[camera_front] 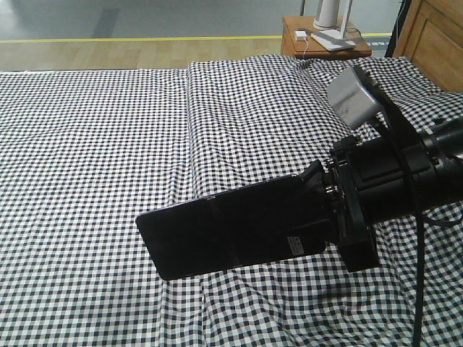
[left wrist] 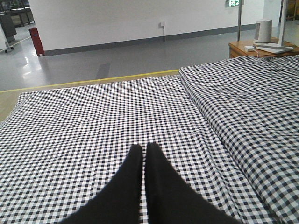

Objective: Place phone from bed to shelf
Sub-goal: 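Lift the phone off the bed with the right gripper, then drive away from the bed holding the phone in the right gripper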

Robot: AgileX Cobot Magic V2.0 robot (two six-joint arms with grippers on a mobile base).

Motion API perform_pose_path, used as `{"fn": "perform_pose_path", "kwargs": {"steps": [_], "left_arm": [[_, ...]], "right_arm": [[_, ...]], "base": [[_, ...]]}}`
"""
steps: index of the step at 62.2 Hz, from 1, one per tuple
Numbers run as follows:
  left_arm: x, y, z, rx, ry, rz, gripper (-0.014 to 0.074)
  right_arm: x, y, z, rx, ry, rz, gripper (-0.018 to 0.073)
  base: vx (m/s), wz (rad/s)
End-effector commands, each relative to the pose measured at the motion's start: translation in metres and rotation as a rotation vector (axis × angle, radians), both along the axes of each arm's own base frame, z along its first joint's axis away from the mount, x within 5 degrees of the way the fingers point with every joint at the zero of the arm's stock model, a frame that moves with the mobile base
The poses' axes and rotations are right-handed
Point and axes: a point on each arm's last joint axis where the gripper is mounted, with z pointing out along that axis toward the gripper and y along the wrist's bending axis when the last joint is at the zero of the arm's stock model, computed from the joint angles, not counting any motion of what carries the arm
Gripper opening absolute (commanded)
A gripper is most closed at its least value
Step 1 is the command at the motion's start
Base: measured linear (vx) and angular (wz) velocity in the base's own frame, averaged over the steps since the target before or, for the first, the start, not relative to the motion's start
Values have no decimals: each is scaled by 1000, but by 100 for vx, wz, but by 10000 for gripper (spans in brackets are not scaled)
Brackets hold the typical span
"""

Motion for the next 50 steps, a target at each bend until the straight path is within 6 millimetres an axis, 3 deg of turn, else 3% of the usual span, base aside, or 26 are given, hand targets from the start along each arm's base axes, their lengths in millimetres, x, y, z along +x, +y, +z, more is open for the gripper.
{"fn": "perform_pose_path", "kwargs": {"steps": [1, 50], "left_arm": [[-1, 0, 15, -11, -108, -2, 1], [-1, 0, 15, -11, -108, -2, 1]], "right_arm": [[-12, 2, 19, 88, -1, 51, -2], [-12, 2, 19, 87, -2, 52, -2]], "base": [[0, 0], [-1, 6]]}}
